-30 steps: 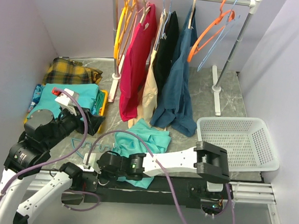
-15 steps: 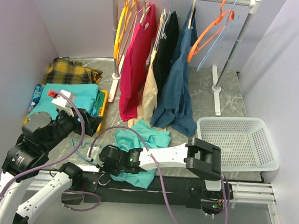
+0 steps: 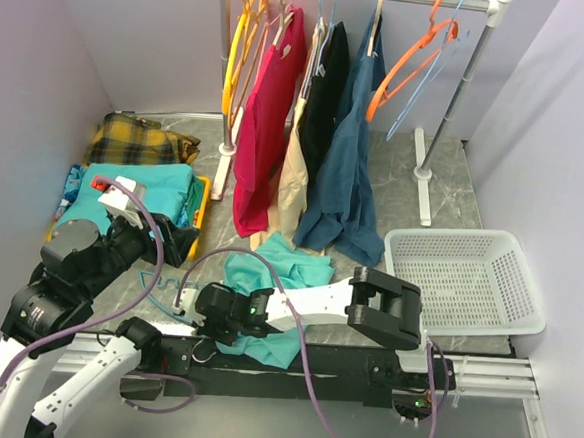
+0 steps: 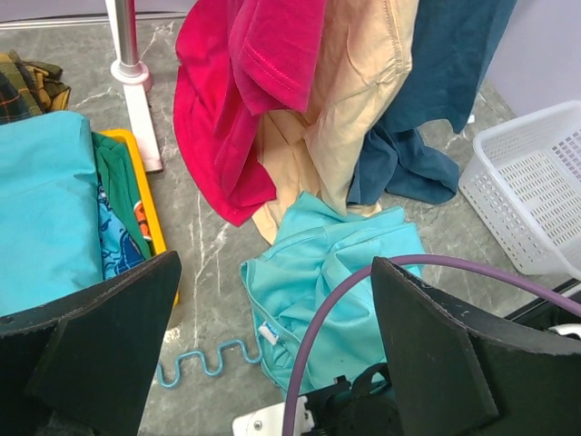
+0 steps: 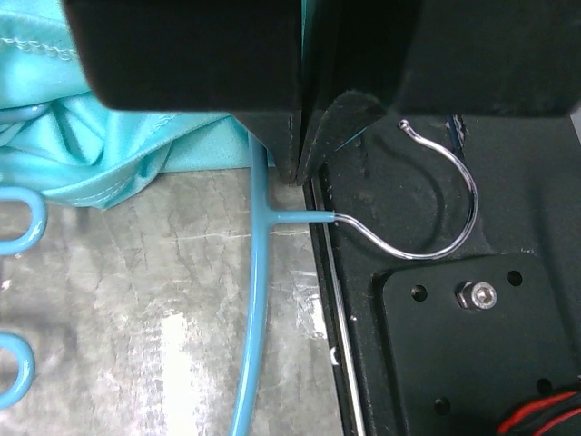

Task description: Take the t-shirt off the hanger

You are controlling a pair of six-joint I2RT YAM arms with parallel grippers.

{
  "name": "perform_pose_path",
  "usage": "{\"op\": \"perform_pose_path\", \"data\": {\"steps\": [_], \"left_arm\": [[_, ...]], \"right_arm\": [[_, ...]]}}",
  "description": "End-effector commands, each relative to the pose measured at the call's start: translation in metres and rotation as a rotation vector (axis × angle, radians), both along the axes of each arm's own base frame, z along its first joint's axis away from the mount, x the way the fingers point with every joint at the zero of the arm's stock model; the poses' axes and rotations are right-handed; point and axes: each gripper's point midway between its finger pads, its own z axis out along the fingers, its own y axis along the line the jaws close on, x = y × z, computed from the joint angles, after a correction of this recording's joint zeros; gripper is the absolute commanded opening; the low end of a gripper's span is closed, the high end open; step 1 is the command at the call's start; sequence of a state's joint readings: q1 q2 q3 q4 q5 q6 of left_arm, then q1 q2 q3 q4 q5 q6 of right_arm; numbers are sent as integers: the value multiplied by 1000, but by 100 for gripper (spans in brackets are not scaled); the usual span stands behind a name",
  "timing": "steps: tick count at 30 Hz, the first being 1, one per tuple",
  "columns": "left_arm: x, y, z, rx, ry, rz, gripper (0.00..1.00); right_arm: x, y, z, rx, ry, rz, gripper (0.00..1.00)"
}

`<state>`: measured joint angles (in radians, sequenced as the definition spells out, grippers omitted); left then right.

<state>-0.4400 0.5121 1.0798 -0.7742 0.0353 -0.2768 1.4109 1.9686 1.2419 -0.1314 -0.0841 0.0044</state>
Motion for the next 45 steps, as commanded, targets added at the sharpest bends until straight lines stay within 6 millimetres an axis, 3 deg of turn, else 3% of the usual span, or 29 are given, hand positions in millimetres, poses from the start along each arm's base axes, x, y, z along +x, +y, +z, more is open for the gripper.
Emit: {"op": "perform_pose_path", "data": {"steps": [1,6,10,14,15,16,18,19,23,26,33,45], "left_arm": [[-5,5,20,-27,-55,17,93],[-6,8,26,-25,-71,23,93],[-7,7,28,-30,-84,19,94],[-7,7,26,-26,-82,18,94],[-7,8,25,-24,-82,18,94],[-7,8,24,-25,-83,19,95],[-8,8,25,-26,-86,19,95],[-7,8,24,-24,-85,19,95],[-7,8,24,-14,-83,19,95],[-7,9,24,-15,-85,21,95],[-10,12,25,-15,-91,28,96],[-12,13,24,-14,-86,28,97]], "right_arm": [[1,0,-7,-16,31,-23,0],[4,-9,-1,-13,21,-40,0],[7,-17,25,28,18,-46,0],[4,-17,34,34,23,-24,0],[5,-15,33,32,20,-29,4],[5,-14,34,34,19,-29,24],[5,-11,33,36,21,-27,36],[5,-10,34,36,23,-26,47],[6,-4,37,47,19,-15,59],[11,-1,38,39,-3,-28,61],[20,3,60,60,-68,-3,60],[33,1,26,-12,-27,5,51]]}}
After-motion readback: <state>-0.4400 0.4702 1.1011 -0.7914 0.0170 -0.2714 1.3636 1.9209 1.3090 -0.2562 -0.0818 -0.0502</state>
